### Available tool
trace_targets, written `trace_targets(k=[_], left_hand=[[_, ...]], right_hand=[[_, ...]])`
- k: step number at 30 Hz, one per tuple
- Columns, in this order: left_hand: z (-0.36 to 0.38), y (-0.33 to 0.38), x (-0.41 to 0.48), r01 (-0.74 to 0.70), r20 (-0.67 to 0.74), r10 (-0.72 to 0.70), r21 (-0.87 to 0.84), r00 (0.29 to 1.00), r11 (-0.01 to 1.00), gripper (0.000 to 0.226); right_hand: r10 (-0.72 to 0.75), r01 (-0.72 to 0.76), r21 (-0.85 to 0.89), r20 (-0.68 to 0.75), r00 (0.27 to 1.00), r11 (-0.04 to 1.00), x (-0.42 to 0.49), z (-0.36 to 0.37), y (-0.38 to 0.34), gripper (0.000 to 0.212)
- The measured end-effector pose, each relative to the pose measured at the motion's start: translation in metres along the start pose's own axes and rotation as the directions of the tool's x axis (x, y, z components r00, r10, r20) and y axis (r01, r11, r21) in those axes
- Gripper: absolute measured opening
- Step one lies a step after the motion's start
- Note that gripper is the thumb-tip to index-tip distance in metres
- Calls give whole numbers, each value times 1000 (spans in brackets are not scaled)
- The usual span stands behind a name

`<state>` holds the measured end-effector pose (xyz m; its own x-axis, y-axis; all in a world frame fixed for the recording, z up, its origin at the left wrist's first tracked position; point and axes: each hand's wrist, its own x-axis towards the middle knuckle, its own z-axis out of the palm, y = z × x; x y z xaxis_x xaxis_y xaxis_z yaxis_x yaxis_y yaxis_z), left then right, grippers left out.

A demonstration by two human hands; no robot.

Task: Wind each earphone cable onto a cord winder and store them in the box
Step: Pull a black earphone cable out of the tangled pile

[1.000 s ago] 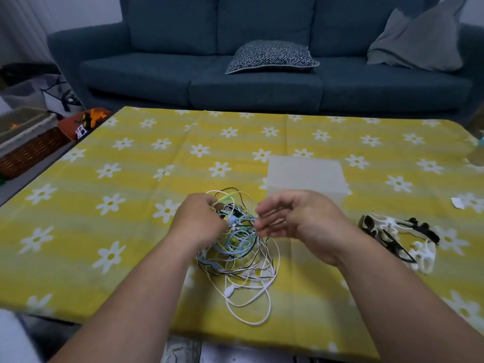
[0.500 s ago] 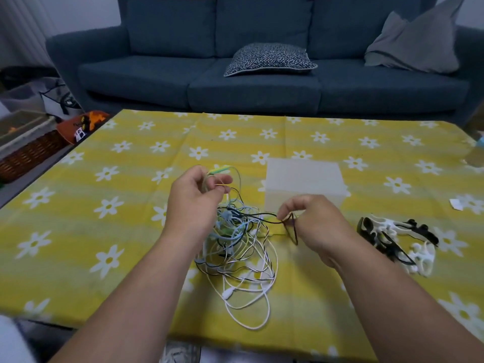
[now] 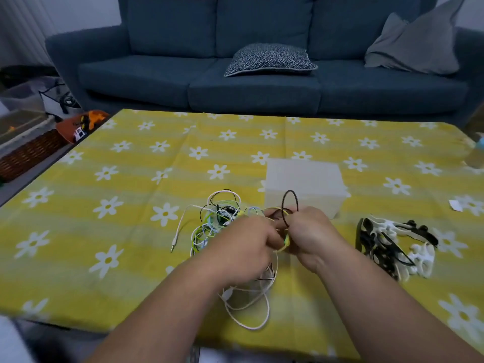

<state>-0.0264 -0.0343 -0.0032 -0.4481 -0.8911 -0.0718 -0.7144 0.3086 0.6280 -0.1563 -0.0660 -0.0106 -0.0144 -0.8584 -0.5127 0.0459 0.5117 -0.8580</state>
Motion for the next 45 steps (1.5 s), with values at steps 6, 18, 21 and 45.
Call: trace_targets(k=[6, 18, 21, 45], left_hand=[[-23, -28, 1, 261, -475, -325, -198, 818, 945, 25], [-11, -35, 5, 303, -359, -330, -130, 873, 944, 26], [-20, -36, 5, 305, -468, -349, -169, 812, 937, 23], [-33, 0, 1, -141, -661, -202, -427, 722, 893, 18]], right_hand=[[2, -15, 90, 138, 990, 996, 0, -4, -4, 23], [-77, -16, 256, 348, 934, 967, -5, -5, -8, 19], [6, -92, 295, 280, 960, 951, -2, -11, -12, 9], [-550, 594, -211, 234, 802, 776, -19, -2, -19, 42]])
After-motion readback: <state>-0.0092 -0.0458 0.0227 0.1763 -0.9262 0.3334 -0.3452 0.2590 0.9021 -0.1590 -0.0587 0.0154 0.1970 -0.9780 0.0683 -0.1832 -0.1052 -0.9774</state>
